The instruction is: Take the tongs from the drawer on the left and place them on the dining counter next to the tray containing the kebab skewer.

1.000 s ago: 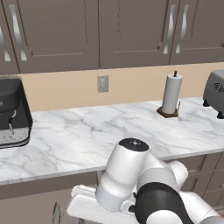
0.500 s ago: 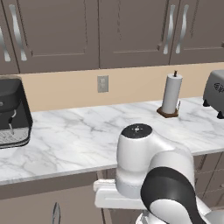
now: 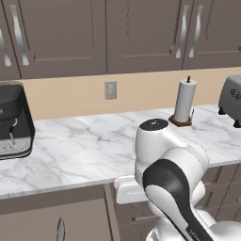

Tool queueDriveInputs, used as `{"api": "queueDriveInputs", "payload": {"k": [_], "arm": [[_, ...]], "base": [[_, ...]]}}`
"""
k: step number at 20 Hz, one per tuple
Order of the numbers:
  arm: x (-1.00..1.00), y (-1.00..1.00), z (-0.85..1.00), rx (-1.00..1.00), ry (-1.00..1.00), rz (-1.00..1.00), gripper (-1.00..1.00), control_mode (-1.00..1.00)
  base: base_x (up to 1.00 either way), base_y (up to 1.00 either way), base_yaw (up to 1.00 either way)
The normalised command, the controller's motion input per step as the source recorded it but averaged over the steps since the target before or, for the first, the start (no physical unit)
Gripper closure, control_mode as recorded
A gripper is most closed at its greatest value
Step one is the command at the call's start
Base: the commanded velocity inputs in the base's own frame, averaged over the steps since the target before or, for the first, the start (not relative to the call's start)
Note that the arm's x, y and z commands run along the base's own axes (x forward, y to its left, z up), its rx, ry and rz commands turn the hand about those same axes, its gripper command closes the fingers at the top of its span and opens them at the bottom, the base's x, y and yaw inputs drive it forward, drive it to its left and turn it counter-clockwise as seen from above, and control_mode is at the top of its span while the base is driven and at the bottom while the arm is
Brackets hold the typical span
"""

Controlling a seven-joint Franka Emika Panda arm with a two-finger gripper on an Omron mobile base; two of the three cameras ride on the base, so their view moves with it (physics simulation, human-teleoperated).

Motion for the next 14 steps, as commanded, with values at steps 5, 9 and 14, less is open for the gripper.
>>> {"api": "queueDriveInputs", "payload": {"k": [5, 9, 14], "arm": [[0.48, -0.14, -0.30, 0.01, -0.03, 0.16, -1.00, -1.00], [0.47, 0.02, -0.36, 0.06, -0.12, 0.12, -1.00, -1.00], [0.39, 0.35, -0.23, 0.06, -0.07, 0.02, -1.00, -1.00]], "base": [[0.00, 0.00, 0.00], [0.00, 0.00, 0.00], [0.00, 0.00, 0.00]]}}
